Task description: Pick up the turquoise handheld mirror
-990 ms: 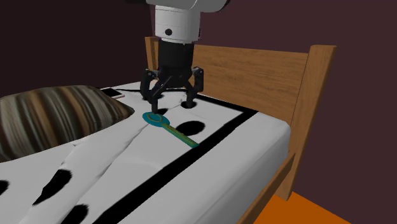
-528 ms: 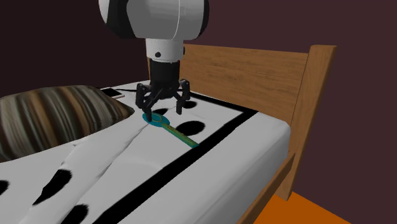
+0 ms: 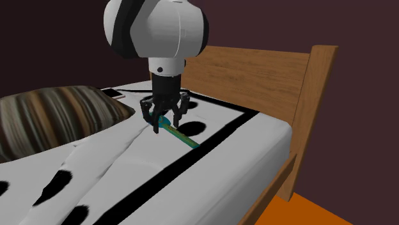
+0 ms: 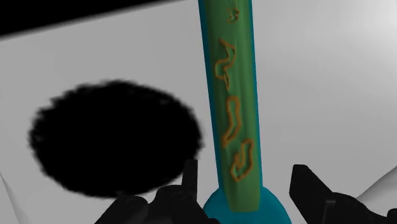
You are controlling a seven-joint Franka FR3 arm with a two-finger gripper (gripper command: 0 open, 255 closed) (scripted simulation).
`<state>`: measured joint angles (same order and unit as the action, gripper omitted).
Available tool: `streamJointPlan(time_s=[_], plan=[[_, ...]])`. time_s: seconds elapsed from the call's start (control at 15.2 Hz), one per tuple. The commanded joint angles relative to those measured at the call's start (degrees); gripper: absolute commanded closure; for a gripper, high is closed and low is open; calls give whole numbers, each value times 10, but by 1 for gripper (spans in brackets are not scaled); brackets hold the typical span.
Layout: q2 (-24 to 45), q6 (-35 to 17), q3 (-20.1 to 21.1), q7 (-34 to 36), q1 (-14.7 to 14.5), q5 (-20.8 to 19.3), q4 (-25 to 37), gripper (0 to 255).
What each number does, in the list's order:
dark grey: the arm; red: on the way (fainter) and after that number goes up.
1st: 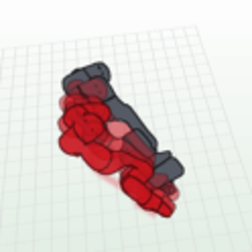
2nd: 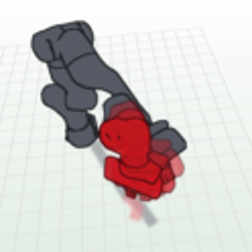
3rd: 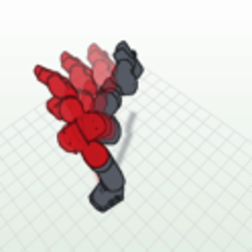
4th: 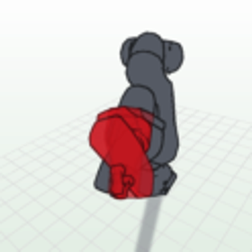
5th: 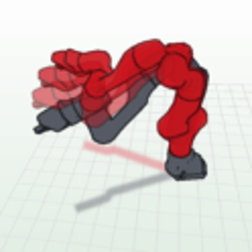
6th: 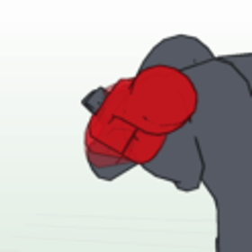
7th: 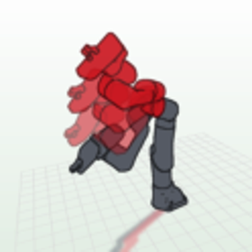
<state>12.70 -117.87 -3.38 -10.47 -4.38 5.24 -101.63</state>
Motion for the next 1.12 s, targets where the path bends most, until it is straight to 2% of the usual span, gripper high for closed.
streamJointPlan(time_s=[0.0,0.53,1.06], plan=[[0,-1,0,0,0,0,-1,255],[0,-2,0,0,0,0,-2,255],[-13,55,-1,5,0,-3,42,255]])
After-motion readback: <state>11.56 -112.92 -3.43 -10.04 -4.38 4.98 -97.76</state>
